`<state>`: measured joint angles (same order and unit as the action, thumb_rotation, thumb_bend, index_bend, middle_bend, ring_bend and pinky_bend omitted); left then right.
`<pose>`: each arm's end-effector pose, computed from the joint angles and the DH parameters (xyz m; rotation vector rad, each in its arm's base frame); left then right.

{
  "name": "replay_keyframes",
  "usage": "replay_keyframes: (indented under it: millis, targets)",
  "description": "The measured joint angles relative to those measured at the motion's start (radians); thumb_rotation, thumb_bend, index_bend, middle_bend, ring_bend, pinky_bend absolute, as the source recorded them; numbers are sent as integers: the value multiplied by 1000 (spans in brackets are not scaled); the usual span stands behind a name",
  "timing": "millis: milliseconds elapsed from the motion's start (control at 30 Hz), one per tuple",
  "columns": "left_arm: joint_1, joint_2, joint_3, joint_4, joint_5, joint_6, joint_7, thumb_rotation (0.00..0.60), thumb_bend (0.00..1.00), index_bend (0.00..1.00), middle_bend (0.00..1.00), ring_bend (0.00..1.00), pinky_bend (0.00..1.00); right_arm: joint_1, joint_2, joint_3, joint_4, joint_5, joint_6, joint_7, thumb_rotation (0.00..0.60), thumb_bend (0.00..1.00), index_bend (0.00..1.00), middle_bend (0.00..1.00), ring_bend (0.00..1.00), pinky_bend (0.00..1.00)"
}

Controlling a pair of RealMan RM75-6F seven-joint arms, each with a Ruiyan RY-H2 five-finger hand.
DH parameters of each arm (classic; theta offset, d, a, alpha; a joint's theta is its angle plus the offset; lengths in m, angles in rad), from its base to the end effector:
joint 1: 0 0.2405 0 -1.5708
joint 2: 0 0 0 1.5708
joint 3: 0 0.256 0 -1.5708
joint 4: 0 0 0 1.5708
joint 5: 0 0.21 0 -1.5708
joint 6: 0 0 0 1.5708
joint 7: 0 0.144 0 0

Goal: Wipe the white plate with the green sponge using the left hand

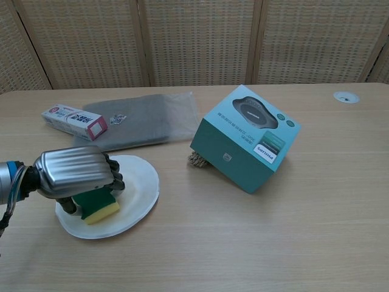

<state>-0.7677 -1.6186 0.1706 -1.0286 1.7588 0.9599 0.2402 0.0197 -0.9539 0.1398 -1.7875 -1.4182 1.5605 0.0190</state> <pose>-0.2210 0.3102 -0.0556 -2.4369 -0.1247 -0.5990 -0.2953 -0.1762 0.2202 1.1977 -0.8653 0.9544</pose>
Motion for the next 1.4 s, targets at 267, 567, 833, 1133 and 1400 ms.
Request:
replay_keyframes:
  millis: [267, 567, 833, 1133, 1400]
  targets:
    - [15, -30, 24, 46, 5, -21, 8, 600, 253, 543, 474, 328, 438, 1, 2, 0, 1, -1, -2, 4, 600, 0, 0, 0, 0, 0]
    - [25, -44, 23, 77, 10, 7, -9, 600, 252, 545, 475, 328, 438, -3, 3, -2, -2, -7, 5, 4, 600, 0, 0, 0, 0, 0]
    - [25, 20, -18, 17, 4, 86, -24, 600, 253, 545, 474, 328, 438, -6, 5, -4, -2, -14, 10, 11, 600, 0, 0, 0, 0, 0]
    - [33, 134, -90, -65, -64, 133, -17, 600, 252, 545, 474, 328, 424, -9, 8, -8, -4, -23, 15, 19, 600, 0, 0, 0, 0, 0]
    - [117, 186, -99, -17, -199, 94, -29, 600, 253, 539, 448, 328, 371, -12, 16, -12, -4, -30, 13, 36, 600, 0, 0, 0, 0, 0]
